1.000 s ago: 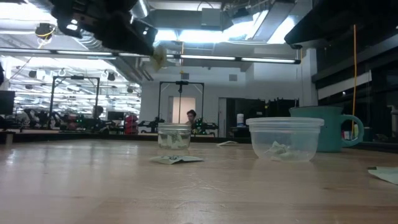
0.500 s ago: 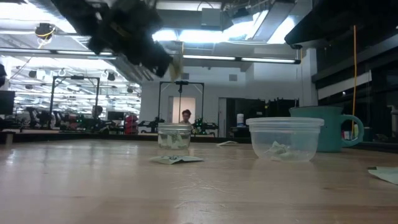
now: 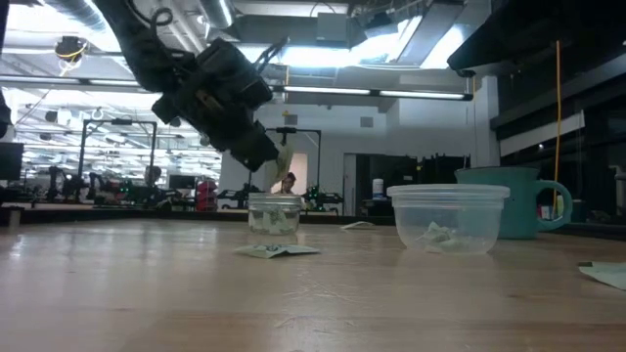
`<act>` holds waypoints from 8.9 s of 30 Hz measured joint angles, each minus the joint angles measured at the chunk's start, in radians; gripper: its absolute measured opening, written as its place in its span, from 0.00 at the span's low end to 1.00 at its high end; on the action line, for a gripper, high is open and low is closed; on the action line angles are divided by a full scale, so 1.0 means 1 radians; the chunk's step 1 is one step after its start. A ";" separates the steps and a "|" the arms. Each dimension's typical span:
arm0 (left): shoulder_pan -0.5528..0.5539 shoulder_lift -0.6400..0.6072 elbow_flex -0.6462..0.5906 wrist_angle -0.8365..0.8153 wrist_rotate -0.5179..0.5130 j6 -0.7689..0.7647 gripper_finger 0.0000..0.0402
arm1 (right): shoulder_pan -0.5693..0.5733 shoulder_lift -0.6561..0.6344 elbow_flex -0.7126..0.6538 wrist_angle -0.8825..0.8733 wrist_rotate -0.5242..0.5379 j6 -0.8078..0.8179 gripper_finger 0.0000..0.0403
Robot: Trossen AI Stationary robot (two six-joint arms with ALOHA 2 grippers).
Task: Pick and place Stevia / Truvia into bins
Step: Put the stevia packet into the transparent glass container
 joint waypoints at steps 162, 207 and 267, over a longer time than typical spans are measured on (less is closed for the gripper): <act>-1.119 0.158 0.393 -1.183 -0.910 -0.509 0.36 | -0.019 0.000 0.000 0.185 -0.047 -0.202 0.03; -1.034 0.207 0.393 -1.167 -0.808 -0.164 0.36 | -0.019 0.000 0.000 0.186 -0.073 -0.177 0.03; -0.900 -0.178 0.350 -1.063 -1.028 -0.222 0.00 | -0.019 0.000 0.000 0.178 -0.073 -0.205 0.03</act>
